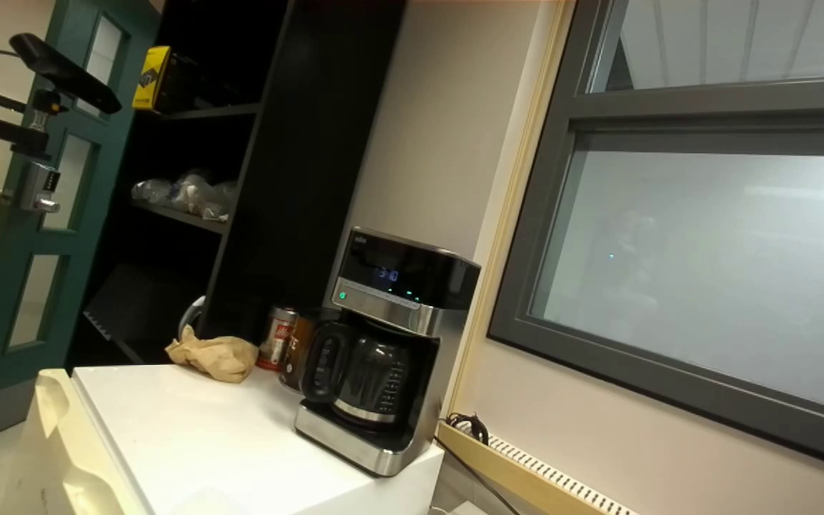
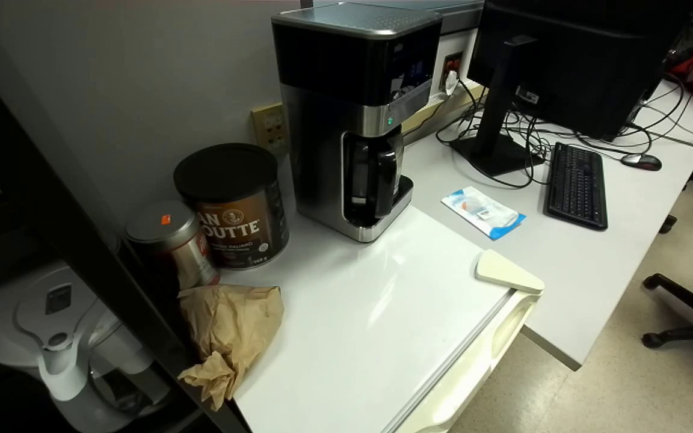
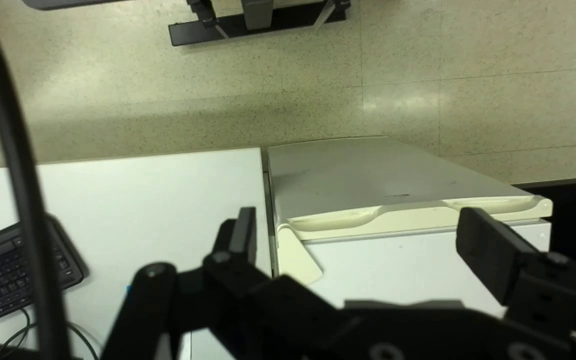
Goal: Press the button on the coffee machine
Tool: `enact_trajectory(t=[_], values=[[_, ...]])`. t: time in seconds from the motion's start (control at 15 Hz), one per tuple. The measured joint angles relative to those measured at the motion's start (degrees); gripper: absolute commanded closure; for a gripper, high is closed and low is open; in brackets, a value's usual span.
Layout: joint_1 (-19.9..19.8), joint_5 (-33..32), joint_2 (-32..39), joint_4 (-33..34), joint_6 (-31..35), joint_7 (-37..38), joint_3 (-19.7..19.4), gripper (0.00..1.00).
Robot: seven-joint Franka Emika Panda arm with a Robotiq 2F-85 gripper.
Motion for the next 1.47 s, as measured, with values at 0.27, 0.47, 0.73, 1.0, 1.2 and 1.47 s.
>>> enact_trajectory(t=[0.27,0.47,0.73,1.0,1.2,1.47], values=[[0.00,-5.25,8.08,3.68,5.29,0.00,0.69,0.00],[0.02,-10.17,13.72,7.11,8.73,0.02,1.28,0.00],[0.09,-15.52,20.70,12.15,13.12,0.69,1.50,0.00],[0.31,-19.30,27.99,17.38,18.25,0.64,1.47,0.32],[0.66,-22.04,32.62,20.16,24.11,0.19,1.27,0.56],[0.90,-25.83,38.04,22.85,31.93,-2.30,0.70,0.85]])
